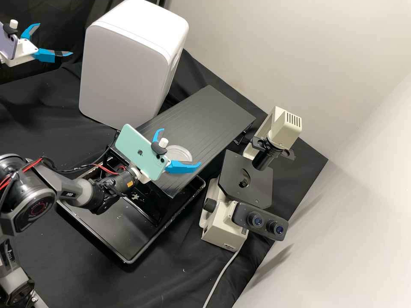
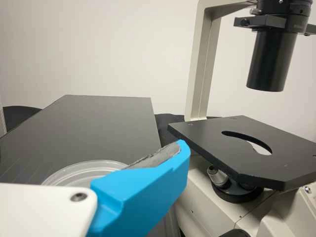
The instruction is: Remove the lid from the petri dish
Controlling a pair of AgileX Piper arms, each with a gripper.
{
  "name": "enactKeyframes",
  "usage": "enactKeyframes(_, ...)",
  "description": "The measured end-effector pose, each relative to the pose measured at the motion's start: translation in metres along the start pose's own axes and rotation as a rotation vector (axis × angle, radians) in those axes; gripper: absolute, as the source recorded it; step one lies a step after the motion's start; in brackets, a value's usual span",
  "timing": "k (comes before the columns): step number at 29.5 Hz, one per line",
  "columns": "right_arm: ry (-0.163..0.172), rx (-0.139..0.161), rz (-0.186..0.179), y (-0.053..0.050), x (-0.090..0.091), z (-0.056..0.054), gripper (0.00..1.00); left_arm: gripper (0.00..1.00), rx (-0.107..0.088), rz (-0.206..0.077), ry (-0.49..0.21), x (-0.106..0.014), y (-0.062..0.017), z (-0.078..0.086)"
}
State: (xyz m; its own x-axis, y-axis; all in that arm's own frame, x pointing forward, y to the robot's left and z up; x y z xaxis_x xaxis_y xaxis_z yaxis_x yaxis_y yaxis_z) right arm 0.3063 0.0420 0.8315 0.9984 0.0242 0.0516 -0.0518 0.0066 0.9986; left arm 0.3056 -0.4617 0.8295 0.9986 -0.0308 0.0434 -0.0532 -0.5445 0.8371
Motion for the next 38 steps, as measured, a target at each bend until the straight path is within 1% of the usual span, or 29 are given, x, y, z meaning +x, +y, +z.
enactKeyframes(10,0.0,0.0,0.0,0.0,0.0,0.0,1.0,1.0,0.0,-0.001,-0.004,0.0,-0.0002,0.001)
enactKeyframes(13,0.0,0.0,0.0,0.0,0.0,0.0,1.0,1.0,-0.009,-0.002,-0.009,-0.001,-0.0014,0.005)
enactKeyframes(15,0.0,0.0,0.0,0.0,0.0,0.0,1.0,1.0,-0.016,-0.012,-0.02,-0.002,-0.0042,0.01)
enactKeyframes(16,0.0,0.0,0.0,0.0,0.0,0.0,1.0,1.0,-0.023,-0.019,-0.029,-0.003,-0.0063,0.014)
enactKeyframes(19,0.0,0.0,0.0,0.0,0.0,0.0,1.0,1.0,-0.061,-0.04,-0.064,-0.01,-0.0123,0.028)
enactKeyframes(20,0.0,0.0,0.0,0.0,0.0,0.0,1.0,1.0,-0.069,-0.048,-0.081,-0.013,-0.0139,0.034)
enactKeyframes(22,0.0,0.0,0.0,0.0,0.0,0.0,1.0,1.0,-0.094,-0.059,-0.121,-0.021,-0.016,0.046)
enactKeyframes(23,0.0,0.0,0.0,0.0,0.0,0.0,1.0,1.0,-0.098,-0.058,-0.138,-0.025,-0.017,0.05)
enactKeyframes(24,0.0,0.0,0.0,0.0,0.0,0.0,1.0,1.0,-0.109,-0.057,-0.155,-0.029,-0.0183,0.054)
enactKeyframes(25,0.0,0.0,0.0,0.0,0.0,0.0,1.0,1.0,-0.119,-0.06,-0.182,-0.035,-0.0219,0.059)
enactKeyframes(26,0.0,0.0,0.0,0.0,0.0,0.0,1.0,1.0,-0.124,-0.055,-0.191,-0.038,-0.0228,0.06)
enactKeyframes(27,0.0,0.0,0.0,0.0,0.0,0.0,1.0,1.0,-0.133,-0.058,-0.211,-0.043,-0.0257,0.062)
enactKeyframes(28,0.0,0.0,0.0,0.0,0.0,0.0,1.0,1.0,-0.143,-0.064,-0.231,-0.049,-0.0297,0.063)
enactKeyframes(30,0.0,0.0,0.0,0.0,0.0,0.0,1.0,1.0,-0.161,-0.074,-0.256,-0.057,-0.0342,0.064)
enactKeyframes(32,0.0,0.0,0.0,0.0,0.0,0.0,1.0,1.0,-0.169,-0.083,-0.292,-0.065,-0.0381,0.067)
enactKeyframes(33,0.0,0.0,0.0,0.0,0.0,0.0,1.0,1.0,-0.168,-0.095,-0.309,-0.068,-0.0405,0.068)
enactKeyframes(34,0.0,0.0,0.0,0.0,0.0,0.0,1.0,1.0,-0.171,-0.106,-0.328,-0.072,-0.0421,0.069)
enactKeyframes(36,0.0,0.0,0.0,0.0,0.0,0.0,1.0,1.0,-0.165,-0.132,-0.368,-0.08,-0.0452,0.072)
enactKeyframes(38,0.0,0.0,0.0,0.0,0.0,0.0,1.0,1.0,-0.158,-0.149,-0.399,-0.088,-0.0468,0.073)
